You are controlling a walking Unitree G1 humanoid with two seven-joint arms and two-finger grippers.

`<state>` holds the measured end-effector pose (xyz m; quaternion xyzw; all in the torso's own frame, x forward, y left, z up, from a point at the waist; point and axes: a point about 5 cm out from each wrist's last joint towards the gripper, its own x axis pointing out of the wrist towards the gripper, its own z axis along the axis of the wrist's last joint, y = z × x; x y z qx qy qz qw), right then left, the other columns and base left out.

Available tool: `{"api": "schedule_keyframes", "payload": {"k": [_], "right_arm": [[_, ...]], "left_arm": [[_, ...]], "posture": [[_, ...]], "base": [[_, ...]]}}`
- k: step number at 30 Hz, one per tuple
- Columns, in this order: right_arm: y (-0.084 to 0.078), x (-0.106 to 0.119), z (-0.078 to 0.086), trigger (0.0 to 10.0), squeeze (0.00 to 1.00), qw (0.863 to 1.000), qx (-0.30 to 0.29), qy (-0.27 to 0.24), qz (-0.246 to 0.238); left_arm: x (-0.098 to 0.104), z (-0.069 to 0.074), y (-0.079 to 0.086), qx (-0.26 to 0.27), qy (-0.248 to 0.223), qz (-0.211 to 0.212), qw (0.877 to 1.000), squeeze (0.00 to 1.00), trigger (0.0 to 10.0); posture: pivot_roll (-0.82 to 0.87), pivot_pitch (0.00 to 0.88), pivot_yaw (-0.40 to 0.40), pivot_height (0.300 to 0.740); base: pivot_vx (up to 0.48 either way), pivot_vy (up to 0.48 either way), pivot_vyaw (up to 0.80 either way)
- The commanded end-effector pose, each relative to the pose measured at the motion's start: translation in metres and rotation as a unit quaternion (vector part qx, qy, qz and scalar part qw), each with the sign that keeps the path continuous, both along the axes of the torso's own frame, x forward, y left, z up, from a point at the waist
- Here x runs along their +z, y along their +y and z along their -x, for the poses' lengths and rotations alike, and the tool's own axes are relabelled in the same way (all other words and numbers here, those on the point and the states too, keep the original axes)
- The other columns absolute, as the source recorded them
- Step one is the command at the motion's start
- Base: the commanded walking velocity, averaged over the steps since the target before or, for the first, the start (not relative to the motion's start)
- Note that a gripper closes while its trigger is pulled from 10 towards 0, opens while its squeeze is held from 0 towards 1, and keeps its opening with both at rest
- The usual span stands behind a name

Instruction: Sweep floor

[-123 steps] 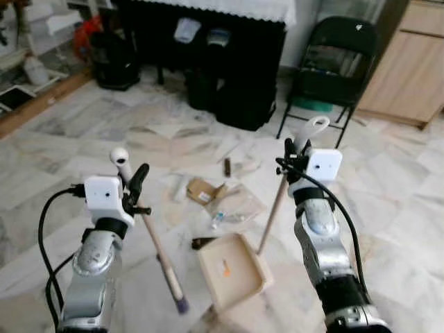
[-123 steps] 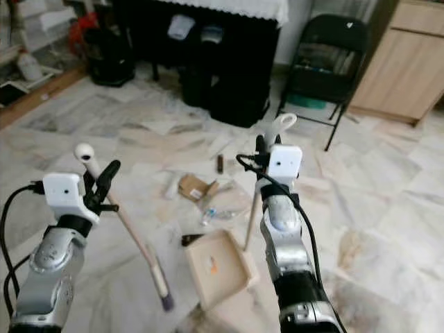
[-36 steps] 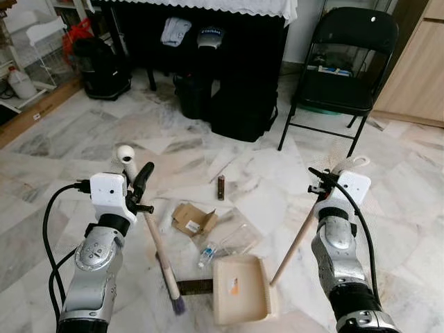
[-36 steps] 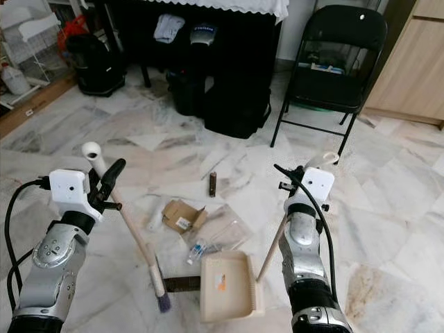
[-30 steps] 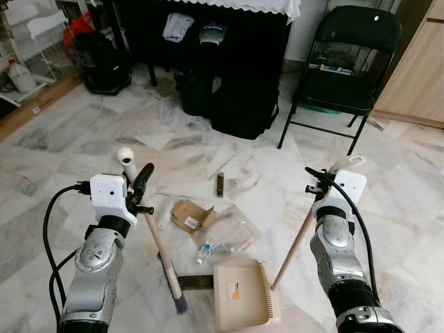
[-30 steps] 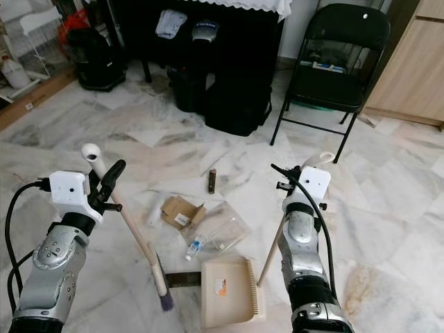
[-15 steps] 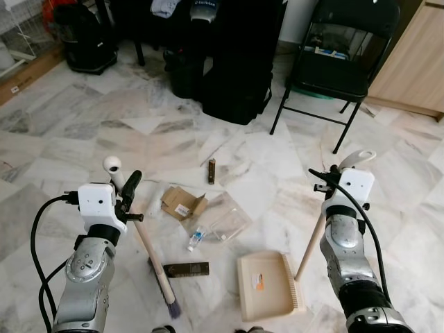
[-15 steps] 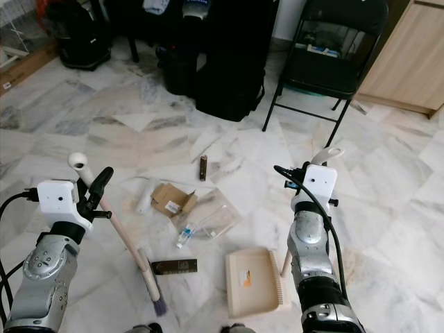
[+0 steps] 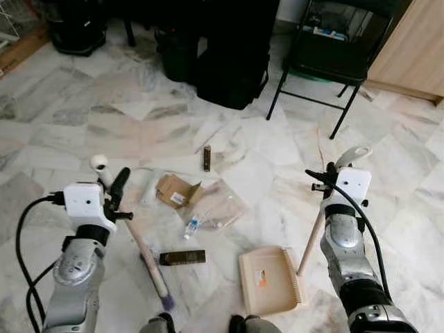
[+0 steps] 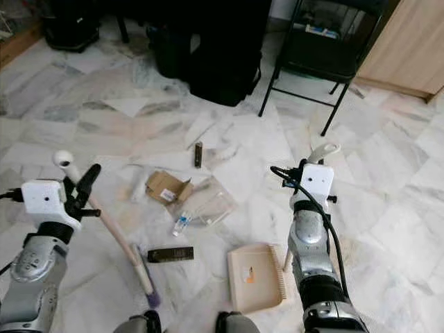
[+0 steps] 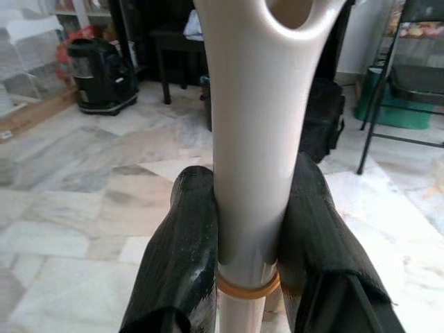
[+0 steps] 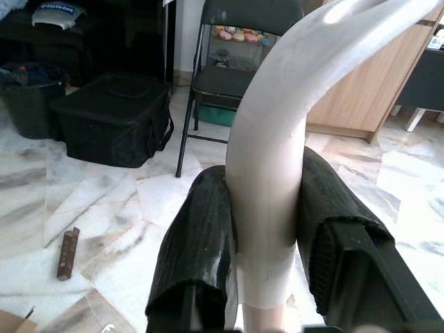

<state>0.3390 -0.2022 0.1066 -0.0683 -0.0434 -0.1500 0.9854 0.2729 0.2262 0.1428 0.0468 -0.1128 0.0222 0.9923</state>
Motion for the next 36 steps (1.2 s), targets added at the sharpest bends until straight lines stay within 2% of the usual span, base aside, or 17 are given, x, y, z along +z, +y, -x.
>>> {"api": "schedule_keyframes", "payload": {"k": [1, 3, 7, 13, 18, 24, 30, 36], "right_arm": [[-0.002, 0.012, -0.004, 10.0, 0.00, 0.999, 0.007, -0.025, 0.019], [0.002, 0.020, -0.007, 10.0, 0.00, 0.998, 0.024, -0.045, 0.039], [0.009, 0.030, -0.012, 10.0, 0.00, 0.995, 0.049, -0.070, 0.049], [0.016, 0.030, -0.013, 10.0, 0.00, 0.994, 0.066, -0.079, 0.034], [0.025, 0.019, -0.012, 10.0, 0.00, 0.993, 0.090, -0.065, 0.032], [0.026, 0.007, -0.008, 10.0, 0.00, 0.994, 0.096, -0.049, 0.032], [0.025, -0.004, -0.003, 10.0, 0.00, 0.993, 0.102, -0.031, 0.041], [0.024, 0.012, -0.010, 10.0, 0.00, 0.992, 0.100, -0.059, 0.040]], "left_arm": [[0.009, 0.003, 0.006, 0.010, -0.018, -0.015, 1.000, 0.00, 10.0], [0.011, 0.005, 0.009, 0.015, -0.021, -0.018, 1.000, 0.00, 10.0], [0.012, 0.008, 0.010, 0.017, -0.021, -0.021, 0.999, 0.00, 10.0], [0.015, 0.011, 0.007, 0.014, -0.022, -0.021, 0.999, 0.00, 10.0], [0.024, 0.012, 0.005, 0.006, -0.030, -0.028, 0.999, 0.00, 10.0], [0.032, 0.015, 0.009, 0.007, -0.035, -0.035, 0.999, 0.00, 10.0], [0.029, 0.021, 0.009, 0.008, -0.023, -0.035, 0.999, 0.00, 10.0], [0.030, 0.022, 0.010, 0.010, -0.022, -0.033, 0.999, 0.00, 10.0]], "posture": [[-0.04, 0.272, -0.092, 0.740], [-0.03, 0.274, -0.094, 0.740], [-0.03, 0.277, -0.093, 0.740], [-0.02, 0.303, -0.088, 0.740], [0.00, 0.338, -0.078, 0.740], [0.01, 0.359, -0.069, 0.740], [0.02, 0.368, -0.071, 0.740], [0.01, 0.370, -0.082, 0.740]], "base": [[0.000, 0.000, 0.00], [0.000, 0.000, 0.00], [0.000, 0.000, 0.00], [0.000, 0.000, 0.00], [0.000, 0.000, 0.00], [0.000, 0.000, 0.00], [0.000, 0.000, 0.00], [0.000, 0.000, 0.00]]}}
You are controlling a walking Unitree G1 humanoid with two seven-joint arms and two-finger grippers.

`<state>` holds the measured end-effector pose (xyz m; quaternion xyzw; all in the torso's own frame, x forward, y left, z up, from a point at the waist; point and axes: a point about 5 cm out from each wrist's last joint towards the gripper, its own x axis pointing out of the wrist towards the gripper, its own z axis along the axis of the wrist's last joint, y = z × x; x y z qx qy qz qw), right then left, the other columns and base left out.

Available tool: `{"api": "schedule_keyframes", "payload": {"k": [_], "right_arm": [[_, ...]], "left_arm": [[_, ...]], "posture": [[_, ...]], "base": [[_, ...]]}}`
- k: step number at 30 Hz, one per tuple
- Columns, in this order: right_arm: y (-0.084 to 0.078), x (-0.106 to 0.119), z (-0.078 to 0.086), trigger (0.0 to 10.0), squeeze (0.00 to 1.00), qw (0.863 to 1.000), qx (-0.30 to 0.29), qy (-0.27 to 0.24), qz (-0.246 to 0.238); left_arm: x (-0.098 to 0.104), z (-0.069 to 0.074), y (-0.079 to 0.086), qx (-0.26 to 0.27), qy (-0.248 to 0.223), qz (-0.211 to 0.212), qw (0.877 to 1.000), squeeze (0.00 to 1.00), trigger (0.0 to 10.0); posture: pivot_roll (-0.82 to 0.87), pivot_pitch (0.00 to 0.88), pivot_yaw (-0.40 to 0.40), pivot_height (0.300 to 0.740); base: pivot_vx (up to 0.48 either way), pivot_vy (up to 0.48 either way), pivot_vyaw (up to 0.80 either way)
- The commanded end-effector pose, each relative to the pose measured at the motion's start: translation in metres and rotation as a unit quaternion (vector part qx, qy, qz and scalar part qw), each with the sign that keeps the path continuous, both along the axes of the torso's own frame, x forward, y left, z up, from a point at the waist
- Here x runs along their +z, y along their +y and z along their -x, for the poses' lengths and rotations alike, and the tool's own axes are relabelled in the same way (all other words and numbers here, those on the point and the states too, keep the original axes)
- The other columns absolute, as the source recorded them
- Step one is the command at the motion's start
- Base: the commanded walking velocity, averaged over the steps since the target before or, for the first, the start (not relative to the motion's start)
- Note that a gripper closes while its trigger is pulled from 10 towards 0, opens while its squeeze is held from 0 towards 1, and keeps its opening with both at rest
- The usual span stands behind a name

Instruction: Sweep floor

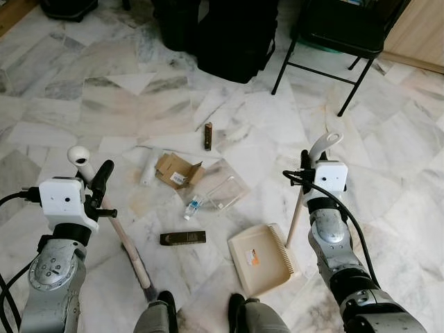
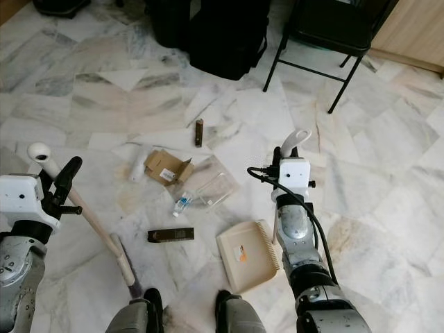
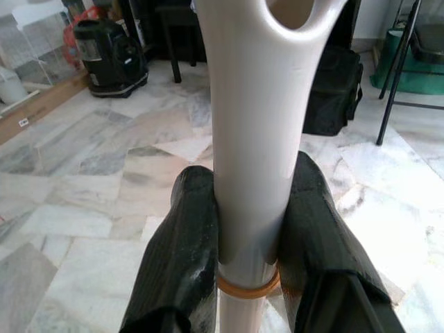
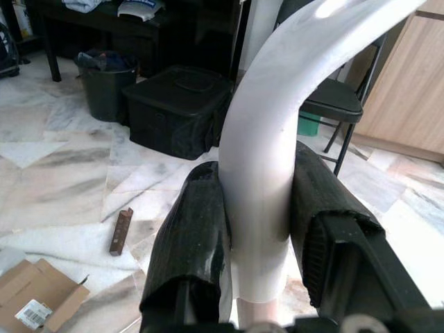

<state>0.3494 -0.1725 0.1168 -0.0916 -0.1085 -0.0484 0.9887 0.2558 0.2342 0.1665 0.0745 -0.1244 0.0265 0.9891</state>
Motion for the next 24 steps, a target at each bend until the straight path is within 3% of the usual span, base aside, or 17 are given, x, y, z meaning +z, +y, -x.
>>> {"api": "schedule_keyframes", "payload": {"k": [1, 10, 14, 16, 24], "right_arm": [[-0.006, 0.003, 0.000, 10.0, 0.00, 1.000, -0.003, -0.009, 0.002], [0.007, 0.025, -0.008, 10.0, 0.00, 0.998, 0.013, -0.057, -0.021], [0.009, 0.023, -0.009, 10.0, 0.00, 0.998, 0.014, -0.049, -0.041], [0.008, 0.018, -0.010, 10.0, 0.00, 0.995, -0.006, -0.033, -0.096], [0.003, 0.010, -0.008, 10.0, 0.00, 0.993, -0.005, -0.016, -0.121]], "left_arm": [[0.007, 0.005, 0.001, 0.003, -0.010, -0.006, 1.000, 0.00, 10.0], [0.006, 0.012, 0.003, 0.006, -0.005, -0.006, 1.000, 0.00, 10.0], [0.007, 0.011, 0.003, 0.005, -0.005, -0.006, 1.000, 0.00, 10.0], [0.007, 0.009, 0.001, 0.001, -0.005, -0.004, 1.000, 0.00, 10.0], [0.006, 0.009, -0.003, -0.007, -0.003, 0.003, 1.000, 0.00, 10.0]], "posture": [[0.01, 0.370, -0.082, 0.740], [0.01, 0.387, -0.088, 0.740], [0.01, 0.387, -0.087, 0.740], [0.01, 0.387, -0.085, 0.740], [0.01, 0.393, -0.080, 0.740]], "base": [[0.000, 0.000, 0.00], [0.000, 0.000, 0.00], [0.000, 0.000, 0.00], [0.000, 0.000, 0.00], [0.000, 0.000, 0.00]]}}
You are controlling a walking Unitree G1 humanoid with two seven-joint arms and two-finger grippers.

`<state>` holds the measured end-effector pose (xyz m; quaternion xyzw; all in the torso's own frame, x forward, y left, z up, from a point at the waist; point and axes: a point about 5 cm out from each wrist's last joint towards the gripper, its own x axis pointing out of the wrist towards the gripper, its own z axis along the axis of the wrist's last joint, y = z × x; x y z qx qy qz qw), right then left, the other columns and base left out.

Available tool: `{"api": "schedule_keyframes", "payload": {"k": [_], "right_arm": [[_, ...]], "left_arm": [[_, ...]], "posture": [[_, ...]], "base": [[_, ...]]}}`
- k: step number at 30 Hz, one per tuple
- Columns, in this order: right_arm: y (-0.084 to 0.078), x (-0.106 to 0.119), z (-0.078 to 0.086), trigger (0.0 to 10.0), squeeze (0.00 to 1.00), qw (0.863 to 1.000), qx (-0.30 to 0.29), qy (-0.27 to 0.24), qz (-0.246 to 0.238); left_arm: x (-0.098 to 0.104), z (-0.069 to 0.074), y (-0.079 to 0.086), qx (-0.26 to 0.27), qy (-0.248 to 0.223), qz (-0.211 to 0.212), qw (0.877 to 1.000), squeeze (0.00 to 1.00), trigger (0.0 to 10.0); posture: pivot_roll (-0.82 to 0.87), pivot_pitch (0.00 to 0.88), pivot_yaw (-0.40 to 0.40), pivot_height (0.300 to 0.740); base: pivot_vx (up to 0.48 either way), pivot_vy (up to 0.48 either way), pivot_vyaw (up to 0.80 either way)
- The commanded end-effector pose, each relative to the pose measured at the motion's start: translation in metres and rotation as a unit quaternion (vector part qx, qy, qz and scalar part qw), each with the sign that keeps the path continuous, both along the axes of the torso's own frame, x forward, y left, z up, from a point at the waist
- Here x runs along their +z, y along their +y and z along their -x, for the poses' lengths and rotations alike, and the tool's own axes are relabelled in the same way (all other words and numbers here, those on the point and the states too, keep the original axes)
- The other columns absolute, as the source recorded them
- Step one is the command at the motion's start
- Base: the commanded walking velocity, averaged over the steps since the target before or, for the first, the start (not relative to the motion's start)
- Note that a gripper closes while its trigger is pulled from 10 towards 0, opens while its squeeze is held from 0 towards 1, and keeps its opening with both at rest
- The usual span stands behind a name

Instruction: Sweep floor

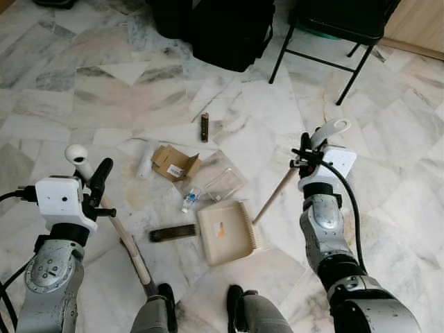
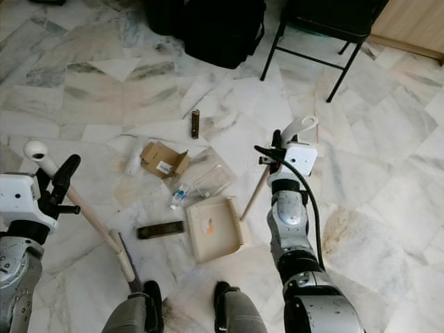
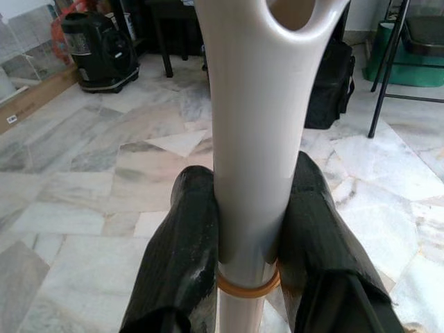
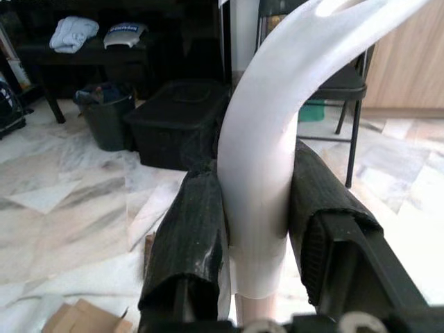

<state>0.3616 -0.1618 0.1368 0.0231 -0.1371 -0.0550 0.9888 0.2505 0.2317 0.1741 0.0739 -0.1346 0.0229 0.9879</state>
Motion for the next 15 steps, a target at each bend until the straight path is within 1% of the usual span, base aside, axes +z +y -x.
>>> {"api": "schedule_keyframes", "payload": {"k": [1, 4, 7, 9, 12, 15], "right_arm": [[-0.009, -0.014, 0.006, 10.0, 0.00, 1.000, -0.009, 0.024, -0.009], [-0.010, -0.019, 0.007, 10.0, 0.00, 0.999, -0.006, 0.034, -0.008], [-0.010, -0.030, 0.012, 10.0, 0.00, 0.999, -0.005, 0.053, 0.002], [-0.010, -0.034, 0.015, 10.0, 0.00, 0.998, -0.005, 0.060, 0.004], [-0.009, -0.035, 0.015, 10.0, 0.00, 0.998, -0.005, 0.059, 0.006], [-0.008, -0.035, 0.016, 10.0, 0.00, 0.998, -0.002, 0.058, 0.020]], "left_arm": [[-0.003, 0.004, -0.001, -0.003, 0.008, 0.005, 1.000, 0.00, 10.0], [-0.004, 0.004, -0.002, -0.005, 0.011, 0.007, 1.000, 0.00, 10.0], [-0.007, 0.007, -0.003, -0.011, 0.022, 0.007, 1.000, 0.00, 10.0], [-0.010, 0.009, -0.001, -0.009, 0.029, 0.006, 1.000, 0.00, 10.0], [-0.011, 0.011, 0.001, -0.006, 0.030, 0.008, 1.000, 0.00, 10.0], [-0.013, 0.013, 0.005, 0.006, 0.031, 0.013, 0.999, 0.00, 10.0]], "posture": [[0.01, 0.393, -0.080, 0.740], [0.02, 0.398, -0.079, 0.740], [0.02, 0.401, -0.077, 0.740], [0.02, 0.401, -0.077, 0.740], [0.03, 0.397, -0.079, 0.740], [0.03, 0.400, -0.081, 0.740]], "base": [[0.000, 0.000, 0.00], [0.000, 0.000, 0.00], [0.000, 0.000, 0.00], [0.000, 0.000, 0.00], [0.000, 0.000, 0.00], [0.000, 0.000, 0.00]]}}
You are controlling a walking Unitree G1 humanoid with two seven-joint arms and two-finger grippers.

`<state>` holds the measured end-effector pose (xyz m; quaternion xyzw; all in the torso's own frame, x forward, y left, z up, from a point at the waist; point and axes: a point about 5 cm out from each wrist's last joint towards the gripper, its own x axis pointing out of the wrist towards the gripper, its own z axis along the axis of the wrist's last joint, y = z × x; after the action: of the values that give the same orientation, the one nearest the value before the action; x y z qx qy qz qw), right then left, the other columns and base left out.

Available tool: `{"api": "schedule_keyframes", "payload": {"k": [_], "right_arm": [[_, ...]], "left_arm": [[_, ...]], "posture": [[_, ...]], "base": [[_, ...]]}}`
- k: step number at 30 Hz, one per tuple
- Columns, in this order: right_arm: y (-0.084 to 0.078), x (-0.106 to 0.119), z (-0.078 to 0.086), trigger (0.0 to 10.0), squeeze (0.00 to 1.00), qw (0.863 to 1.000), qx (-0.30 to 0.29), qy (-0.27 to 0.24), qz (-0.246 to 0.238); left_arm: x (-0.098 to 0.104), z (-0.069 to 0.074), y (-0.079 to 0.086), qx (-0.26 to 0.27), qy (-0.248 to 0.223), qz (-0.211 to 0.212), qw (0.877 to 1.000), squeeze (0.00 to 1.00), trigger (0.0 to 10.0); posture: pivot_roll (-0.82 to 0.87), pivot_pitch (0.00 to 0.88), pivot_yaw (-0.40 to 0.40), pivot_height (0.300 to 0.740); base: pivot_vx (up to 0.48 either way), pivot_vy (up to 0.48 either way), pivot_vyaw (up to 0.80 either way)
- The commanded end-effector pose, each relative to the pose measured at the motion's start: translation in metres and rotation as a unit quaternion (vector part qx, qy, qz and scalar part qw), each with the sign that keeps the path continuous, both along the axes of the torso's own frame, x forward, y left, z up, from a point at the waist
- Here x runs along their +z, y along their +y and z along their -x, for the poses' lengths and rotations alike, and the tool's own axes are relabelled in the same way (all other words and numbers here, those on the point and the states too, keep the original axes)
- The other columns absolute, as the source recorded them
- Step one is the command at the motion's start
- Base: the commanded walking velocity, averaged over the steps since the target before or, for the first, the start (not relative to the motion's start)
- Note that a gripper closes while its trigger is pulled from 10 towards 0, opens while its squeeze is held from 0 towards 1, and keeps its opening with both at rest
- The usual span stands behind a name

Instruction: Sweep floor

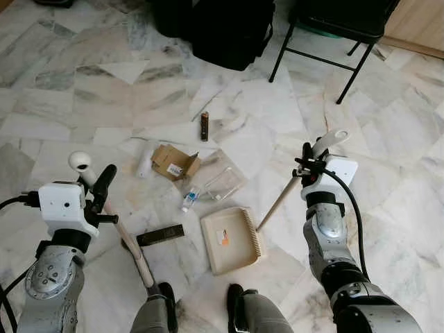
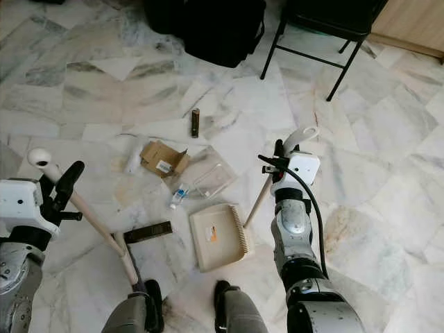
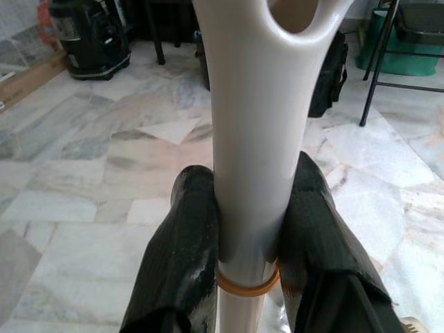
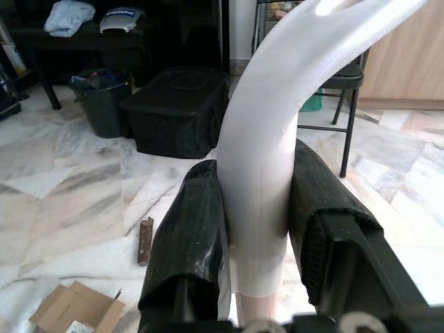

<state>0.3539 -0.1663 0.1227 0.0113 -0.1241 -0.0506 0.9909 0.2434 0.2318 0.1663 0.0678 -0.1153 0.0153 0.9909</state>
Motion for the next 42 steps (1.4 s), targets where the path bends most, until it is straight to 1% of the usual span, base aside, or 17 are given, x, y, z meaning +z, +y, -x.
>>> {"api": "schedule_keyframes", "payload": {"k": [1, 5, 7, 11, 19, 26, 27, 28, 29, 30, 32, 33, 36, 39, 40, 41, 42], "right_arm": [[-0.003, -0.021, 0.008, 10.0, 0.00, 0.999, -0.004, 0.044, 0.013], [-0.002, -0.019, 0.008, 10.0, 0.00, 0.999, -0.002, 0.036, 0.034], [-0.003, -0.017, 0.008, 10.0, 0.00, 0.997, -0.009, 0.034, 0.063], [-0.005, -0.011, 0.005, 10.0, 0.00, 0.995, -0.022, 0.026, 0.090], [-0.004, -0.008, 0.004, 10.0, 0.00, 0.995, -0.036, 0.019, 0.095], [-0.005, -0.014, 0.007, 10.0, 0.00, 0.994, -0.036, 0.027, 0.102], [-0.005, -0.014, 0.007, 10.0, 0.00, 0.994, -0.035, 0.028, 0.102], [-0.005, -0.014, 0.007, 10.0, 0.00, 0.994, -0.035, 0.028, 0.102], [-0.005, -0.015, 0.008, 10.0, 0.00, 0.994, -0.034, 0.028, 0.102], [-0.005, -0.015, 0.008, 10.0, 0.00, 0.994, -0.034, 0.028, 0.102], [-0.006, -0.014, 0.008, 10.0, 0.00, 0.994, -0.034, 0.027, 0.103], [-0.007, -0.014, 0.008, 10.0, 0.00, 0.994, -0.033, 0.025, 0.103], [-0.007, -0.014, 0.009, 10.0, 0.00, 0.994, -0.034, 0.025, 0.103], [-0.008, -0.013, 0.009, 10.0, 0.00, 0.994, -0.035, 0.023, 0.104], [-0.008, -0.013, 0.009, 10.0, 0.00, 0.994, -0.035, 0.023, 0.104], [-0.009, -0.013, 0.009, 10.0, 0.00, 0.994, -0.034, 0.023, 0.105], [-0.009, -0.012, 0.009, 10.0, 0.00, 0.994, -0.033, 0.022, 0.106]], "left_arm": [[-0.007, 0.007, 0.007, 0.019, 0.011, 0.010, 1.000, 0.00, 10.0], [-0.011, 0.009, 0.010, 0.036, 0.008, 0.020, 0.999, 0.00, 10.0], [-0.011, 0.009, 0.011, 0.042, 0.006, 0.013, 0.999, 0.00, 10.0], [0.001, 0.005, 0.013, 0.065, -0.022, 0.004, 0.998, 0.00, 10.0], [0.005, 0.007, 0.013, 0.062, -0.028, -0.002, 0.998, 0.00, 10.0], [0.009, 0.008, 0.019, 0.065, -0.037, -0.016, 0.997, 0.00, 10.0], [0.012, 0.004, 0.022, 0.068, -0.044, -0.035, 0.996, 0.00, 10.0], [0.012, 0.004, 0.022, 0.068, -0.044, -0.035, 0.996, 0.00, 10.0], [0.016, -0.002, 0.025, 0.069, -0.053, -0.058, 0.994, 0.00, 10.0], [0.016, -0.002, 0.025, 0.069, -0.053, -0.058, 0.994, 0.00, 10.0], [0.017, -0.009, 0.024, 0.068, -0.058, -0.064, 0.994, 0.00, 10.0], [0.017, -0.013, 0.020, 0.065, -0.061, -0.060, 0.994, 0.00, 10.0], [0.017, -0.014, 0.019, 0.064, -0.063, -0.058, 0.994, 0.00, 10.0], [0.014, -0.019, 0.009, 0.045, -0.062, -0.039, 0.996, 0.00, 10.0], [0.014, -0.019, 0.009, 0.045, -0.062, -0.039, 0.996, 0.00, 10.0], [0.010, -0.022, 0.001, 0.026, -0.053, -0.018, 0.998, 0.00, 10.0], [-0.002, -0.023, -0.010, -0.022, -0.018, 0.022, 0.999, 0.00, 10.0]], "posture": [[0.03, 0.400, -0.081, 0.740], [0.03, 0.405, -0.082, 0.740], [0.02, 0.405, -0.087, 0.740], [0.03, 0.400, -0.097, 0.740], [0.04, 0.402, -0.103, 0.740], [0.04, 0.402, -0.103, 0.740], [0.03, 0.408, -0.106, 0.740], [0.03, 0.408, -0.106, 0.740], [0.03, 0.412, -0.108, 0.740], [0.03, 0.412, -0.108, 0.740], [0.02, 0.411, -0.109, 0.740], [0.02, 0.414, -0.111, 0.740], [0.02, 0.414, -0.111, 0.740], [0.00, 0.421, -0.118, 0.740], [0.00, 0.421, -0.118, 0.740], [0.00, 0.426, -0.123, 0.740], [-0.01, 0.429, -0.128, 0.740]], "base": [[0.000, 0.000, 0.00], [0.000, 0.000, 0.00], [0.000, 0.000, 0.00], [0.000, 0.000, 0.00], [0.000, 0.000, 0.00], [0.000, 0.000, 0.00], [0.000, 0.000, 0.00], [0.000, 0.000, 0.00], [0.000, 0.000, 0.00], [0.000, 0.000, 0.00], [0.000, 0.000, 0.00], [0.000, 0.000, 0.00], [0.000, 0.000, 0.00], [0.000, 0.000, 0.00], [0.000, 0.000, 0.00], [0.000, 0.000, 0.00], [0.000, 0.000, 0.00]]}}
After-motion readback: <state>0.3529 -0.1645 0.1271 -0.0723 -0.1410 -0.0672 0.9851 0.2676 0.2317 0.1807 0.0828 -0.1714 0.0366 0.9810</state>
